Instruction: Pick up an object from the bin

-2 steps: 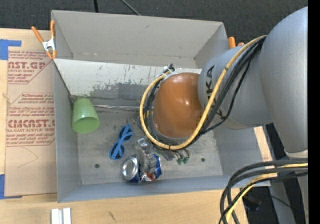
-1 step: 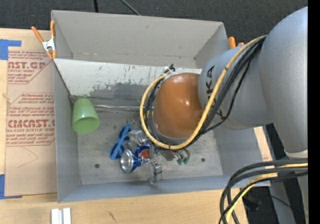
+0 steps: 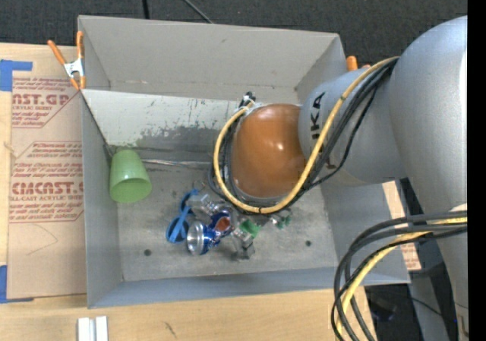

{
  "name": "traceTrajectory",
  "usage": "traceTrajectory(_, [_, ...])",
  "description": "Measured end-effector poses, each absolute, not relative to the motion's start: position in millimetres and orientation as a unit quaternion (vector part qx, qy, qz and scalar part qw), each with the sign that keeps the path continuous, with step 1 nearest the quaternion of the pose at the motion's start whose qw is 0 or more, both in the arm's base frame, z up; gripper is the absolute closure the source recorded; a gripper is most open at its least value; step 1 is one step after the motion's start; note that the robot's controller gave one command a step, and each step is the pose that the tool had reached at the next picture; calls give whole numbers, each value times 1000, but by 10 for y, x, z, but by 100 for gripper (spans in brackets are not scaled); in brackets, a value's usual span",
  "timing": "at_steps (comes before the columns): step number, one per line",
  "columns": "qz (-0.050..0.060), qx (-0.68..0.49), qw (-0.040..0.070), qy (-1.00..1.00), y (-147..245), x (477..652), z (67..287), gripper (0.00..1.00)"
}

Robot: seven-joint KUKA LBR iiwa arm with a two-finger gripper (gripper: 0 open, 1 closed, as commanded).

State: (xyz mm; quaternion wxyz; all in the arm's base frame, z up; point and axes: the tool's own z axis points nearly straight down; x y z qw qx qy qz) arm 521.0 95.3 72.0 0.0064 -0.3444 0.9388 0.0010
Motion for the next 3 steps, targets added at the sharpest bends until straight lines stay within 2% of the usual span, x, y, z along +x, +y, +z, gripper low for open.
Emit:
traceTrajectory(1, [1,-344,5,939,952,5204,727,100])
traceTrajectory(2, [1,-620,5,785,676,5312,726,100])
traceTrajectory(3, [-1,-609,5,793,781,5357,2070,100])
